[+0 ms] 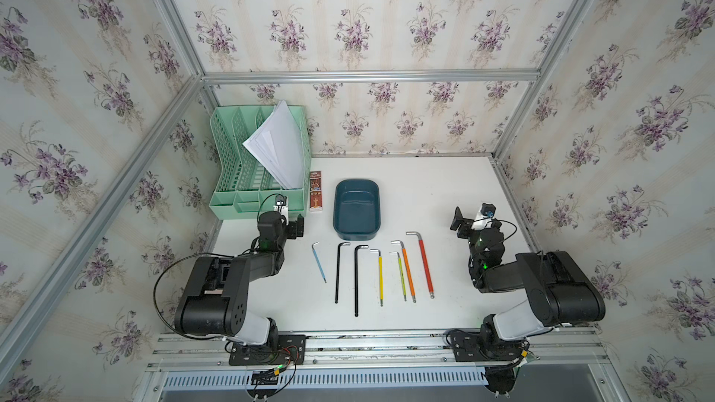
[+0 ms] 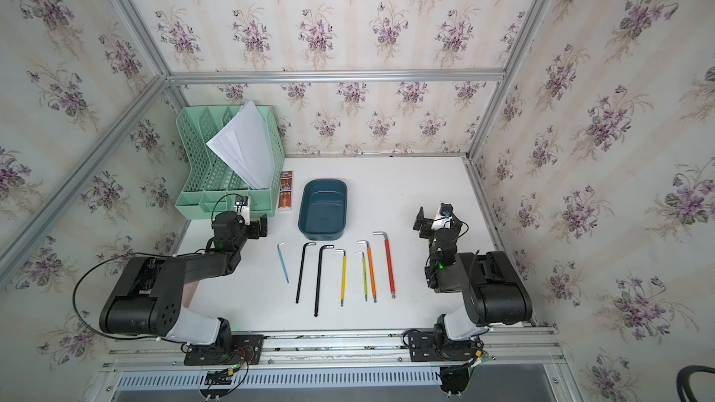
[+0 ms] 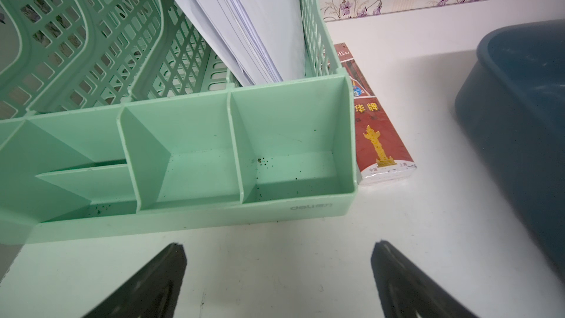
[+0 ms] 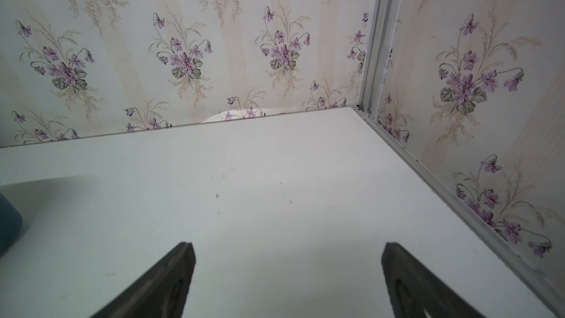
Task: Put the hex key on the desktop into the storage box
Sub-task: Pick up the Allen key from the center of the board.
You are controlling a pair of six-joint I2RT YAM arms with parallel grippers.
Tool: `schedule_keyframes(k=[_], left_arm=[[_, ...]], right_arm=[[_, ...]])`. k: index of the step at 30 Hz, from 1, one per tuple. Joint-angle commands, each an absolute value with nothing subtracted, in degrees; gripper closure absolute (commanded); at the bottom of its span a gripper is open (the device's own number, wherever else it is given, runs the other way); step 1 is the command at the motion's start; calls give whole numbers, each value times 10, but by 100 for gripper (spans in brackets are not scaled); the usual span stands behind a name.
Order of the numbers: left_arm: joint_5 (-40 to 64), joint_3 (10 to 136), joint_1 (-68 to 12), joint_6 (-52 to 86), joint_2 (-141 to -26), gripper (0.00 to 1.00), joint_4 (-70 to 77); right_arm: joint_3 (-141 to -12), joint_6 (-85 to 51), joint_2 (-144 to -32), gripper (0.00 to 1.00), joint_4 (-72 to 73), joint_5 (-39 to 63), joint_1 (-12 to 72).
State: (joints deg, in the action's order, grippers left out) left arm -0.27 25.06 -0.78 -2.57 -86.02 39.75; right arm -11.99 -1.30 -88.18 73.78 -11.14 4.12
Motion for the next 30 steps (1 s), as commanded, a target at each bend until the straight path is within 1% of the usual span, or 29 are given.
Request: schedule_keyframes(k=[1,15,19,23,24,25,27,28,30], left_arm=[[-2,255,-8,-29,-859,1,405],[6,256,-4,-28,-859,1,402],[6,257,-4,-27,-859,1,401],[0,259,-4,-26,-854,1,397],[-12,279,-4,-18,-842,1,358],[-30,307,-4,-10,-830,1,282],[-60,366,-4,9,-816,1,177],[-65,380,-4,19,-815,1,145],[-72,383,-5,49,-775,1,117]], right_arm=[[-122,-12,-882,0,740,-113,41],[-123,-12,-875,0,737,-117,41],[-157,-22,-822,0,630,-143,41],[-221,-52,-753,1,453,-181,41],[-238,-60,-737,1,405,-192,41],[-253,-78,-722,1,371,-210,41],[-273,-125,-678,0,300,-249,41],[-276,-134,-658,0,283,-247,41],[-284,-154,-614,1,236,-225,41]])
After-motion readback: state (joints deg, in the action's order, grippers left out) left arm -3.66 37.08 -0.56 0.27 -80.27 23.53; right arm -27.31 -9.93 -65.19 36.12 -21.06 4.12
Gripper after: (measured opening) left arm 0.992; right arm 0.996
